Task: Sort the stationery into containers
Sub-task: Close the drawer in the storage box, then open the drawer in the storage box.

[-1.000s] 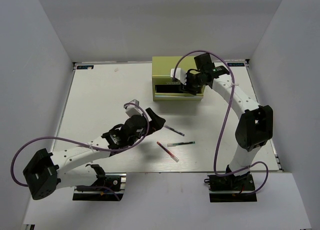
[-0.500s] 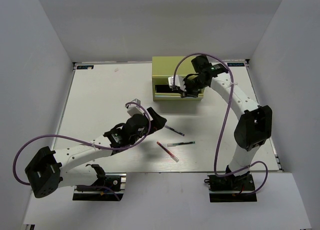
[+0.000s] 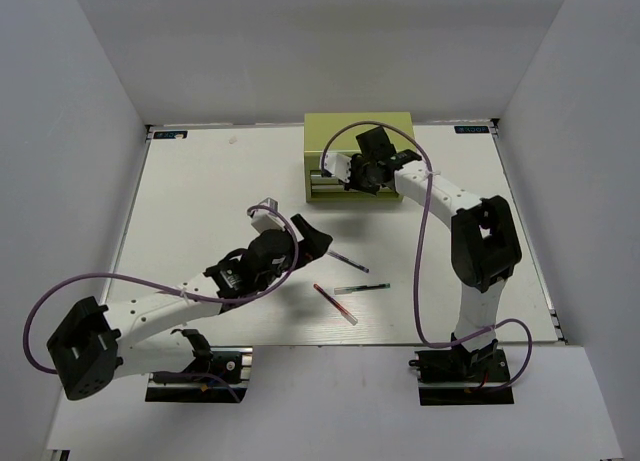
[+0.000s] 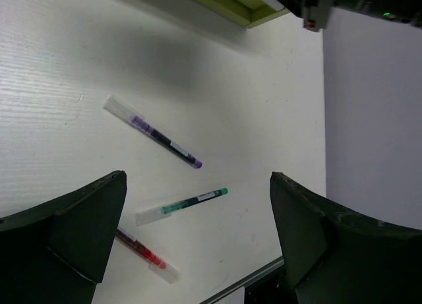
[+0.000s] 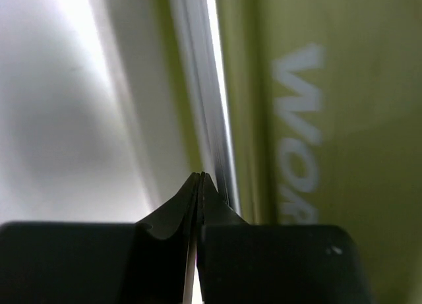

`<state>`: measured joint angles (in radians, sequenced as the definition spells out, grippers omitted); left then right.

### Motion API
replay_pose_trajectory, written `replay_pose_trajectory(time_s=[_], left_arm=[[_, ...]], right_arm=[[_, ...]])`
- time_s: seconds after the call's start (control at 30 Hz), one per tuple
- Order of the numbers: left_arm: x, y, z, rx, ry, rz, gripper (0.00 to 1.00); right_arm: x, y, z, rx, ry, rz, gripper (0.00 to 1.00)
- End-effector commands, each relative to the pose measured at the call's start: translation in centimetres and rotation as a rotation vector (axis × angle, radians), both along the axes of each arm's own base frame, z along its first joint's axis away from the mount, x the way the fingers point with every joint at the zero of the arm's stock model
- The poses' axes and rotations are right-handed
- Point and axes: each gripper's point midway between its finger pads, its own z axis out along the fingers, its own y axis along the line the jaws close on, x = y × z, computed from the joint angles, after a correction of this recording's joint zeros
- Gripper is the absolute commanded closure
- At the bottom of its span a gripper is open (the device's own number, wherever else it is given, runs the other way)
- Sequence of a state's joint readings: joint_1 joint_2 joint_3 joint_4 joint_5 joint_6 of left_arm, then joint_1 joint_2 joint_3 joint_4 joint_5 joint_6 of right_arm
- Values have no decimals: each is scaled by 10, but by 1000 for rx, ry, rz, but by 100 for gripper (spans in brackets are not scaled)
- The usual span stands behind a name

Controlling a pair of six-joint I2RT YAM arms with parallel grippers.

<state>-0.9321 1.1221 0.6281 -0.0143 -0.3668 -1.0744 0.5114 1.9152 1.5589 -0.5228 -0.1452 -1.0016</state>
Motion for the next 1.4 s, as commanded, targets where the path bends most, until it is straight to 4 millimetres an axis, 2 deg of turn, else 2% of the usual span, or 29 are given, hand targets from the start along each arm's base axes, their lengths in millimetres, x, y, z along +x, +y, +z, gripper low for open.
replay_pose_trajectory(time_s=[0.0,0.07,0.1,0.2,0.23,0.27,0.3,0.33,0.37,0.4,0.43,0.47,0.5,0.53,0.57,0.6,0.63,0.67,0.7,0.73,0.77,0.87,0.9,0.93,1.03,1.13,1.17,1.23,1.37], left_arm=[[4,4,12,-75,-60,28,0],[6,3,15,-132,-80,45,2],[9,1,23,-182,-120,53,2],[21,-7,20,-208,-123,85,15],[30,-9,8,-174,-106,105,16],[36,-18,19,-189,-116,105,17],[43,-19,15,-171,-105,116,17],[51,-24,22,-185,-116,125,17],[55,-28,20,-185,-116,125,18],[63,-30,7,-165,-103,137,22],[67,-36,12,-201,-112,142,35],[78,-34,13,-219,-116,168,44],[80,-36,9,-230,-109,173,51],[92,-38,4,-253,-110,195,54],[99,-41,6,-288,-112,211,57],[107,-39,3,-309,-112,231,57],[110,-45,9,-364,-133,224,57],[119,-47,-3,-380,-119,242,57],[125,-50,-3,-400,-131,241,51],[131,-55,6,-457,-158,240,44],[138,-56,-11,-466,-131,260,36],[148,-67,-11,-524,-147,261,25],[154,-67,-25,-505,-135,272,22],[160,-72,-20,-517,-144,271,21],[171,-79,-23,-520,-154,288,19],[181,-84,-20,-526,-166,305,18],[183,-85,-28,-511,-156,307,18],[188,-89,-27,-514,-161,316,18],[201,-89,-40,-493,-123,358,18]], right_arm=[[53,-7,55,67,-287,-193,100],[57,-9,56,64,-306,-220,100],[59,-11,56,62,-316,-232,100],[60,-11,60,71,-323,-245,100],[59,-12,62,76,-319,-248,100],[56,-10,64,86,-309,-238,100],[46,-5,68,115,-266,-196,100],[30,-3,70,134,-204,-158,100],[15,5,82,186,-171,-103,100],[3,9,84,217,-132,-68,100],[-13,10,80,232,-85,-31,100],[-25,8,89,263,-84,-35,99],[-29,7,112,314,-137,-36,89],[-30,4,112,338,-152,-47,73],[-41,1,125,394,-156,-82,41],[-42,-3,148,441,-220,-90,31],[-45,-6,156,462,-252,-98,27],[-47,-7,160,478,-260,-105,23],[-46,-10,165,480,-281,-120,23],[-43,-14,164,471,-284,-141,23],[-40,-16,166,465,-283,-153,25],[-31,-23,145,406,-268,-156,25],[-28,-22,137,385,-264,-145,25],[-24,-25,133,372,-270,-155,25],[-15,-29,118,338,-261,-168,25],[-5,-31,114,335,-263,-185,25],[-3,-30,115,337,-268,-186,25],[3,-32,111,332,-273,-200,25],[15,-36,111,328,-284,-239,25]])
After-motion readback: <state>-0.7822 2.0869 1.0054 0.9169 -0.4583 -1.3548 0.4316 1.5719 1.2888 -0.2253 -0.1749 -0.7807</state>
